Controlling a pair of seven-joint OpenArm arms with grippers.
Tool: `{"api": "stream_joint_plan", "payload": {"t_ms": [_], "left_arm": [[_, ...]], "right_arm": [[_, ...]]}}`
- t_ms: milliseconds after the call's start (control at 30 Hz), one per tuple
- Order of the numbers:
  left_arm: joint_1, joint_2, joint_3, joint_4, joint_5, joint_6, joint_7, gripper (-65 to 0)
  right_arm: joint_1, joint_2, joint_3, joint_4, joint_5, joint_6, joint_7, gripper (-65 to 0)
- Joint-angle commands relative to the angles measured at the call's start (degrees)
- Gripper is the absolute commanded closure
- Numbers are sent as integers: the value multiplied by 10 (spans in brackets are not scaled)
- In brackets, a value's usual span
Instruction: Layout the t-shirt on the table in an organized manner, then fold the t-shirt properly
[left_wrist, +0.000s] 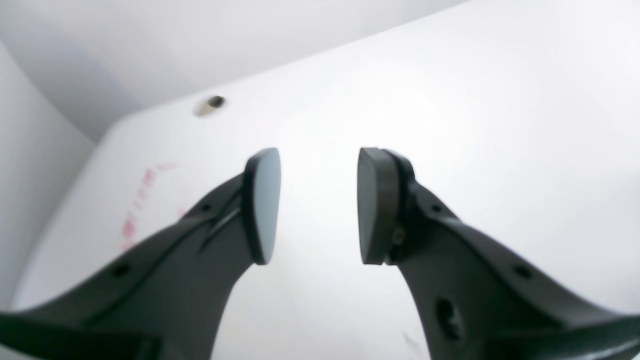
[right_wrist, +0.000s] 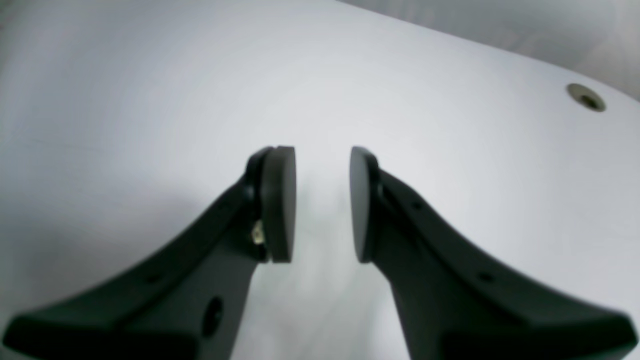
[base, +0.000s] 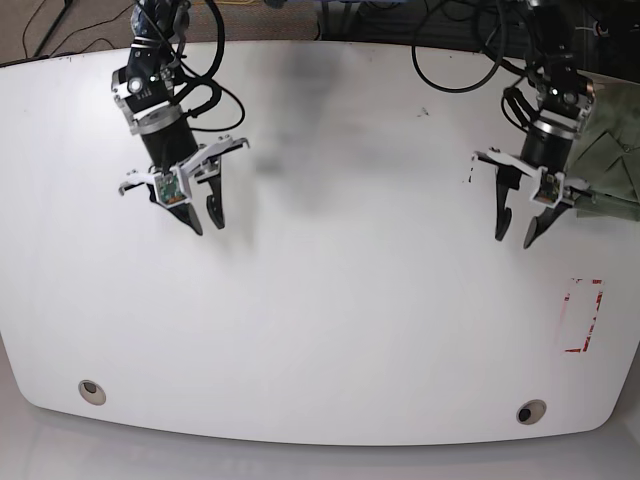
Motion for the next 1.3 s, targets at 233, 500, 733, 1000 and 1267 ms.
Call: {"api": "stream_joint_plan", "payload": {"t_ms": [233,500,733,1000,1267], "left_arm": [[153,44,-3,28,-9,7,-52,-232],[288,61,27,37,-10,7,-73,-232],[416,78,56,61,-10,10,-75,-232],[508,78,66,59,-10,10,-75,-231],[534,64,65,-16,-9,11,-75,-231]], "right_arm": [[-139,-9,3,11,7,-7,102,-166],[-247,-22,3,9,53,-6,171,-166],[-334,10,2,9,144,-6,178,-166],[-412,33,1,9,164,-1,178,-165],[-470,41,-1,-45,165,1,179,-165]]}}
